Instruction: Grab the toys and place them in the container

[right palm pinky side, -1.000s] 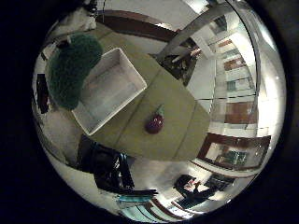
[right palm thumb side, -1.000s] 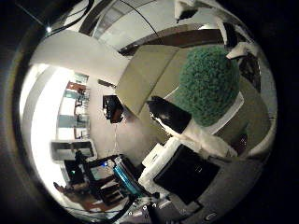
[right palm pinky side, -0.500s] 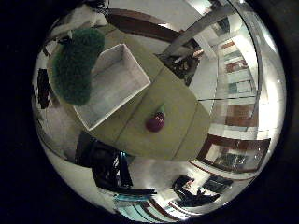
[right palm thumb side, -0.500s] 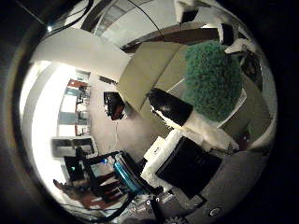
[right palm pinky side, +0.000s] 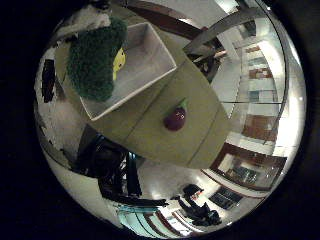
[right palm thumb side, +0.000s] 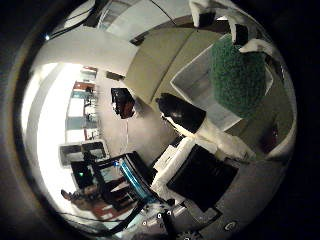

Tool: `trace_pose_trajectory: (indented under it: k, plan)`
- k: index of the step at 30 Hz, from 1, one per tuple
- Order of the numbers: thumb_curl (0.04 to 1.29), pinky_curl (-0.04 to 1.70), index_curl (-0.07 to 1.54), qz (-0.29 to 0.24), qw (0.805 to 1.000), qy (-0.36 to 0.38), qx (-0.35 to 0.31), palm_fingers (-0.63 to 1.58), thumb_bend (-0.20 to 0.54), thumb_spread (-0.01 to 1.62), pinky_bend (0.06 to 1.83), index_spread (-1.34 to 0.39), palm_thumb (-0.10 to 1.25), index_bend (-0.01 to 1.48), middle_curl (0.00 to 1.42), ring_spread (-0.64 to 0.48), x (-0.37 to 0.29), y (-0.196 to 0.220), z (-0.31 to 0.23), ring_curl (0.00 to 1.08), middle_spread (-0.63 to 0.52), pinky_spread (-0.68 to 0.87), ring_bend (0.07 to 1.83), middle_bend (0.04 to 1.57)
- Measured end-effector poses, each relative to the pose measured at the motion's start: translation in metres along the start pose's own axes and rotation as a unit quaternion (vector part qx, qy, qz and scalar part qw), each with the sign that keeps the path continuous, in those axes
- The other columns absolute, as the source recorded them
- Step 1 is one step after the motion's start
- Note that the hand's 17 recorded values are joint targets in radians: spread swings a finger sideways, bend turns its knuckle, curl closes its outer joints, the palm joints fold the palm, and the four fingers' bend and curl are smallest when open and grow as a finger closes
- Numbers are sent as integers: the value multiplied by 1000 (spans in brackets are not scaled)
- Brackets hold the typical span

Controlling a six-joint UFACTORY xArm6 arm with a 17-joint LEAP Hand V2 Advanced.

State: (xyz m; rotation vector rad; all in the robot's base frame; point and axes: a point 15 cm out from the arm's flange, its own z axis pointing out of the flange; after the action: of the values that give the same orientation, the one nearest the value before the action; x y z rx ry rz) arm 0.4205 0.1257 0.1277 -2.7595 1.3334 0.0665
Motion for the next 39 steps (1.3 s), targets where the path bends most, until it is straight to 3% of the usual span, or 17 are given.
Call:
trace_pose_trajectory:
  k: [24, 31, 39]
  plan:
    - [271, 39, 453, -22, 998, -19, -54, 707, -19, 1187, 1443, -432, 500, 188, 424, -233, 6, 67, 72, 314, -153, -317, 973, 489]
    - [267, 21, 396, -4, 998, -20, -57, 806, -18, 1194, 1371, -436, 486, 166, 560, -236, 24, 78, 73, 323, -184, -337, 956, 885]
    - [269, 26, 383, 5, 998, -21, -57, 798, -18, 1195, 1369, -441, 484, 181, 603, -236, 39, 87, 70, 347, -172, -341, 969, 976]
